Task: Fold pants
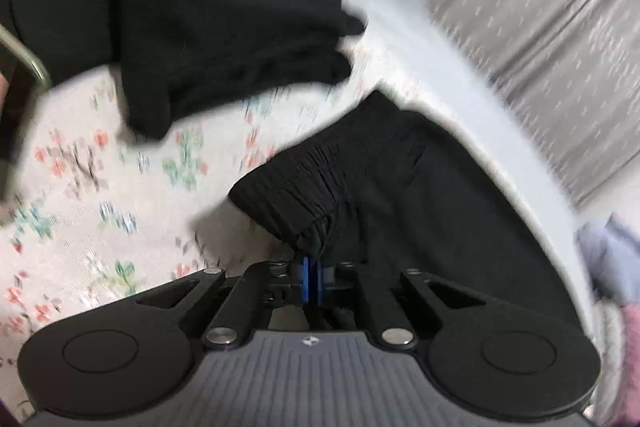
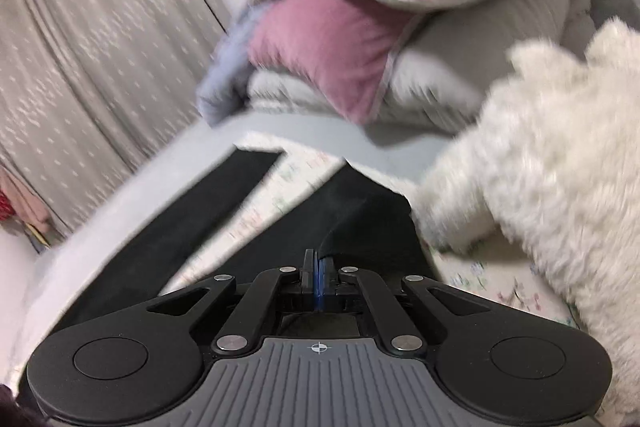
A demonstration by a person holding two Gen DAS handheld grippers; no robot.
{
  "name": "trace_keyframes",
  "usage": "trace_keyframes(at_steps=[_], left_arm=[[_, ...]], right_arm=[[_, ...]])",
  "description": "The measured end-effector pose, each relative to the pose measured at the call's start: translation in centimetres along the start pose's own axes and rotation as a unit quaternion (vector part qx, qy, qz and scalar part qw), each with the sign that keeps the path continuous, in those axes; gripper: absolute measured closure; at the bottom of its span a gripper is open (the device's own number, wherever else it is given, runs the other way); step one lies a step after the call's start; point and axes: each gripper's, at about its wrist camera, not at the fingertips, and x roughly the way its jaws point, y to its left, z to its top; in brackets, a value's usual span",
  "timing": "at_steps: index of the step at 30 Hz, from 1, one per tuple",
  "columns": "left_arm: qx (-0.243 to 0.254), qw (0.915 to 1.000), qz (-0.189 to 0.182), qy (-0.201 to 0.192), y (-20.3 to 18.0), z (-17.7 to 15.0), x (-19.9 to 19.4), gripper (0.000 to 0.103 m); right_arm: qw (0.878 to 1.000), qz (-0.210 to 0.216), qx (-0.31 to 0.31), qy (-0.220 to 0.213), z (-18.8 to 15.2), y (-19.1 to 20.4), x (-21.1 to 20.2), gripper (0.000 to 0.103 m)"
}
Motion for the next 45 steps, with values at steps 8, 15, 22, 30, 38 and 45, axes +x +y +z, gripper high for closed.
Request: trace_keyframes(at_steps=[8,15,22,30,38,45], left_arm=[[-0.024,0.9989,-0.013,-0.039,1.0,0.9,-3.7,0.088],[-0.035,0.9963,-0.031,-0.071,0.6,1.7,-6.4,0.088],[-0.053,0.9939,-0.033,-0.091,0.3,2.5,-8.3,0.088],[-0.006,0.9940,0.040,-0.102,-6.7,9.0,-2.4,0.088],[0.049,0.9871,0.137,-0.068,-14.3,13.0,12.0,0.088],[0.084,0.9763,0.198,-0.026,-14.2,12.7,22.1,0.085]], right_arm=[[0.997,0.023,-0.022,-0.071,1.2,2.2,-4.0,0.103],[0.987,0.034,-0.062,-0.144,3.1,5.6,-7.4,0.103],[0.978,0.037,-0.084,-0.187,4.0,7.6,-8.4,0.103],[0.979,0.047,-0.154,-0.126,8.1,15.6,2.1,0.103],[0.976,0.006,-0.212,-0.042,8.5,25.1,20.9,0.103],[0.962,-0.031,-0.271,0.031,6.7,31.0,34.6,0.103]])
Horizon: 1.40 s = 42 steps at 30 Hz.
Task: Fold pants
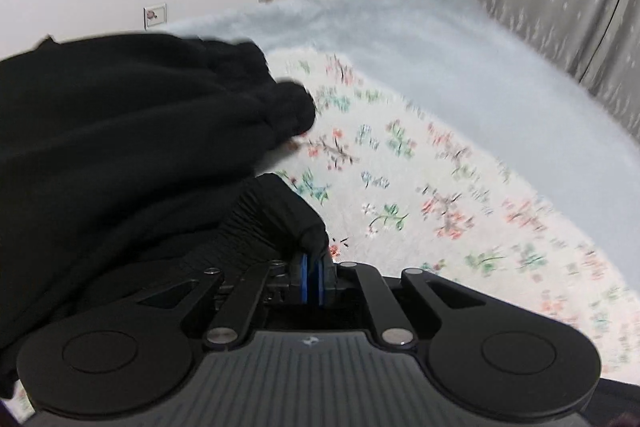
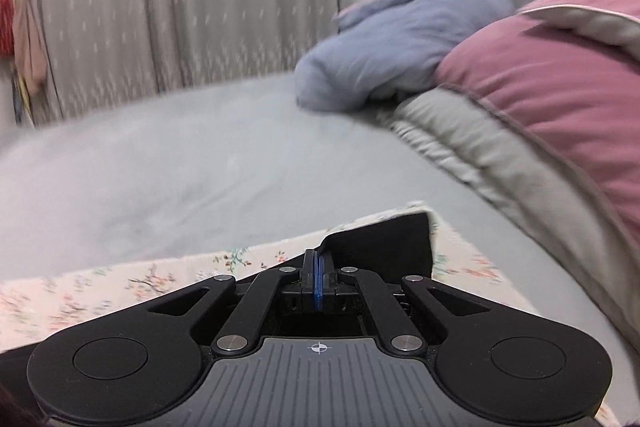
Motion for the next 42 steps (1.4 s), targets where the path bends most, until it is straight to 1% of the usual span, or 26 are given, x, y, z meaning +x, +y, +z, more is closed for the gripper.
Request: trace_keyframes(at_steps=[2,4,5,6,7,8,9,10,11,12,14,17,20,22,25,27,28,29,31,32,34,35,37,38,40,42], left_arm=[[0.013,0.9998,0.013,-0.004,-0.5,-0.4,0.9,0.081],[0.033,0.9993,0.015,-0.011,-1.2,-0.7,1.3,0.072],[0.046,0.9988,0.007,-0.012,-1.6,-0.8,1.2,0.059],[0.057,0.9981,-0.003,-0.020,-1.7,-1.0,1.0,0.049],[0.068,0.9971,-0.008,-0.033,-2.1,-1.2,0.7,0.046],[0.077,0.9960,-0.011,-0.044,-2.6,-1.3,0.1,0.041],[0.084,0.9948,-0.018,-0.054,-2.5,-1.4,-0.7,0.036],[0.084,0.9940,-0.024,-0.066,-2.3,-1.4,-1.7,0.034],[0.081,0.9931,-0.028,-0.081,-2.0,-1.3,-2.8,0.029],[0.080,0.9915,-0.034,-0.097,-1.7,-1.4,-3.9,0.024],[0.090,0.9879,-0.047,-0.117,-1.0,-1.3,-6.2,0.019],[0.090,0.9862,-0.054,-0.128,0.6,-1.3,-8.9,0.019],[0.075,0.9857,-0.066,-0.135,3.0,-2.1,-10.6,0.019],[0.092,0.9871,-0.067,-0.112,3.5,-3.4,-9.6,0.019],[0.100,0.9911,-0.059,-0.065,3.9,-6.1,-7.2,0.019],[0.099,0.9928,-0.051,-0.045,4.3,-7.0,-5.8,0.020],[0.106,0.9922,-0.047,-0.047,4.2,-7.4,-5.5,0.020],[0.116,0.9911,-0.040,-0.051,4.1,-7.7,-5.3,0.022],[0.130,0.9899,-0.025,-0.052,3.8,-8.0,-5.2,0.023],[0.136,0.9892,-0.015,-0.054,3.6,-8.0,-5.7,0.024],[0.134,0.9892,0.003,-0.059,3.5,-7.8,-6.2,0.025],[0.126,0.9898,0.001,-0.067,3.7,-7.7,-6.9,0.025],[0.113,0.9904,-0.016,-0.079,4.3,-7.5,-8.4,0.025],[0.104,0.9910,-0.020,-0.082,5.0,-7.5,-9.3,0.025],[0.073,0.9941,-0.033,-0.073,6.5,-7.3,-10.4,0.025],[0.030,0.9967,-0.051,-0.055,8.1,-7.6,-10.6,0.025]], right_arm=[[1.000,-0.012,-0.023,0.012,0.0,2.0,2.5,0.103],[0.999,-0.022,-0.035,0.016,0.2,3.3,4.4,0.103],[0.999,-0.024,-0.033,0.017,0.2,3.8,5.2,0.103],[0.999,-0.025,-0.034,0.025,0.0,4.2,6.1,0.098],[0.998,-0.030,-0.044,0.045,-0.5,4.6,7.1,0.094],[0.995,-0.047,-0.060,0.063,-1.0,5.0,7.7,0.082],[0.994,-0.065,-0.070,0.062,-1.4,5.2,7.8,0.068],[0.994,-0.075,-0.069,0.040,-1.8,4.9,7.1,0.062],[0.995,-0.080,-0.057,0.013,-2.1,4.3,6.1,0.055],[0.996,-0.078,-0.043,-0.003,-2.3,3.6,5.1,0.055],[0.997,-0.071,-0.037,-0.014,-2.6,2.3,3.4,0.055],[0.996,-0.066,-0.050,-0.024,-2.6,0.6,0.5,0.055],[0.999,-0.045,-0.005,-0.028,-2.5,-3.9,-2.5,0.055],[0.999,-0.042,0.022,-0.004,-3.0,-7.5,-2.3,0.053],[0.996,-0.066,0.042,0.053,-5.8,-11.7,-1.1,0.053],[0.993,-0.060,0.082,0.061,-7.6,-14.2,-1.1,0.053],[0.992,-0.051,0.099,0.066,-8.3,-15.0,-1.0,0.053],[0.991,-0.043,0.105,0.074,-9.0,-15.6,-0.7,0.053],[0.994,-0.039,0.081,0.067,-9.7,-15.4,-0.5,0.053],[0.994,-0.039,0.077,0.064,-9.7,-15.0,-0.7,0.051],[0.991,-0.021,0.117,0.066,-9.5,-15.5,-0.8,0.052],[0.986,-0.002,0.155,0.059,-9.5,-16.1,-1.0,0.055],[0.974,0.024,0.218,0.052,-9.6,-17.5,-1.3,0.055],[0.971,0.022,0.232,0.050,-10.0,-17.8,-1.6,0.058],[0.971,0.023,0.233,0.047,-10.8,-18.0,-2.2,0.055],[0.970,0.041,0.234,0.040,-11.8,-17.9,-3.1,0.054]])
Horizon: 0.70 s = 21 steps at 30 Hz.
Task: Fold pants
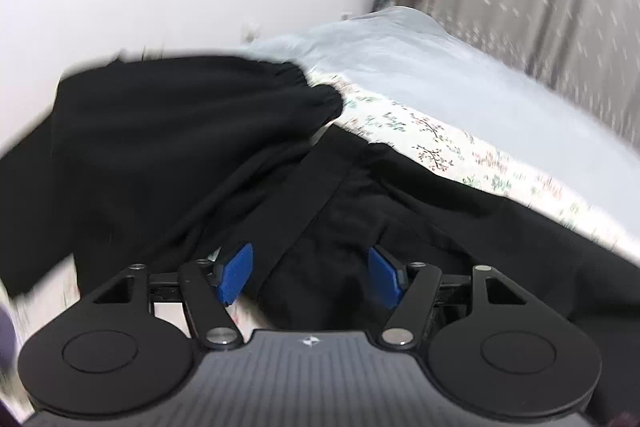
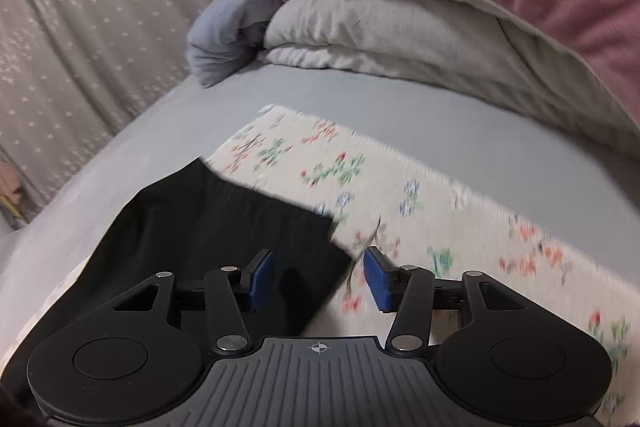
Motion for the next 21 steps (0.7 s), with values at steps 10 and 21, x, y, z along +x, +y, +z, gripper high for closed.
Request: trace_keyframes(at_steps=[10,21], left_arm=[[-0.191,0.9756,-0.087,0.063,2.0,-3.1,5.0,0.014],[-0.177,0.9745,-0.138,0.000,3.8,-2.3,1.0,0.088]], right_arm=[[1.000,0.023,-0.012,-0.001,0.0,3.5,3.3,0.053],[0.996,0.063,-0.020,-0.061,3.3,5.0,0.3,0.101]])
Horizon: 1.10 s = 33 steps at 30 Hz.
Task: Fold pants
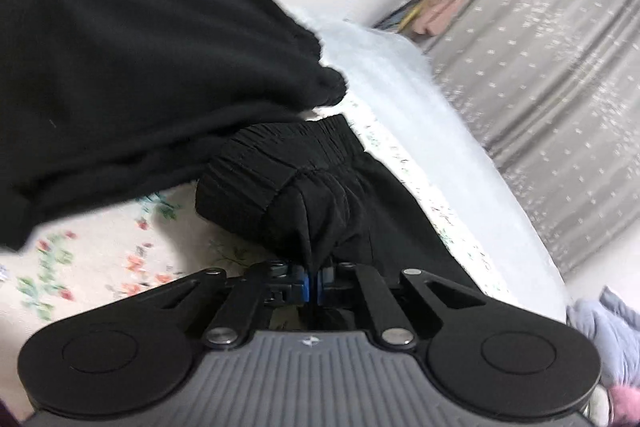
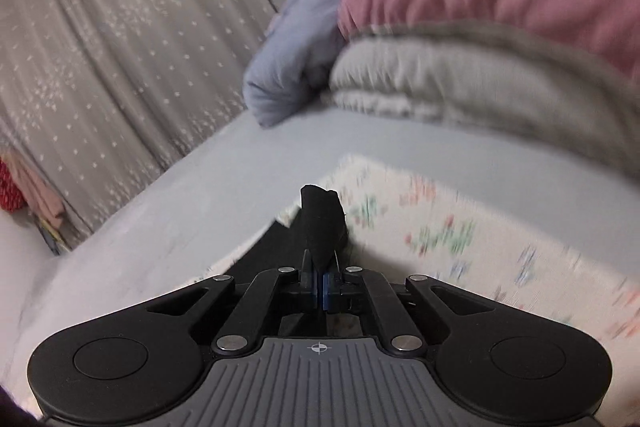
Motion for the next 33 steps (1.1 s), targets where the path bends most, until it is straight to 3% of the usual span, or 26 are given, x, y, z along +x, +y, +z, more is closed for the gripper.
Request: trace_keyframes(at_steps=[8,12,14,17,19,21,22,24,26,28,31,33], left_arm=[[-0.009,0.9984,-0.018,0.053,2.9,-2.6,-6.0,0.088],[-0.014,0.9950,-0.036,0.092,4.7,-4.6,-7.5,0.088],[0.002,0.9945,-0.021,0.103,4.9,-5.8,-7.2,0.088],[-0.001,0.9925,-0.001,0.122,5.6,-6.8,-7.1,0.085],[0.010,0.9919,0.009,0.126,5.9,-7.0,-7.3,0.076],[0.015,0.9908,0.021,0.132,6.2,-6.8,-7.8,0.056],[0.011,0.9909,0.024,0.132,6.4,-6.4,-8.3,0.055],[0.021,0.9934,0.025,0.110,6.7,-6.2,-10.5,0.055],[0.045,0.9960,0.030,0.071,5.8,-5.2,-11.8,0.055],[0.080,0.9956,0.033,0.036,4.3,-4.6,-12.6,0.054],[0.124,0.9916,0.006,0.037,1.5,-3.8,-11.2,0.051],[0.161,0.9861,-0.010,0.039,-0.1,-4.0,-9.5,0.040]], right_arm=[[0.996,-0.019,-0.084,-0.034,2.4,-0.8,-10.8,0.101],[0.997,-0.056,-0.055,-0.019,2.9,-4.9,-15.2,0.101],[0.996,-0.087,-0.034,0.006,2.3,-6.8,-15.5,0.101],[0.984,-0.155,-0.076,0.054,-0.9,-8.0,-13.5,0.101],[0.978,-0.178,-0.079,0.076,-2.9,-9.4,-11.9,0.100],[0.975,-0.186,-0.075,0.095,-4.1,-10.2,-10.8,0.095],[0.974,-0.190,-0.072,0.103,-4.4,-10.6,-10.4,0.094],[0.969,-0.221,-0.061,0.092,-4.3,-10.2,-11.4,0.079],[0.969,-0.236,-0.048,0.055,-3.6,-8.9,-13.8,0.077],[0.976,-0.210,-0.047,0.023,-3.1,-6.8,-17.0,0.077],[0.992,-0.103,-0.065,0.035,-4.0,-2.3,-21.5,0.072],[0.991,-0.012,-0.118,0.057,-6.0,1.7,-24.6,0.048]])
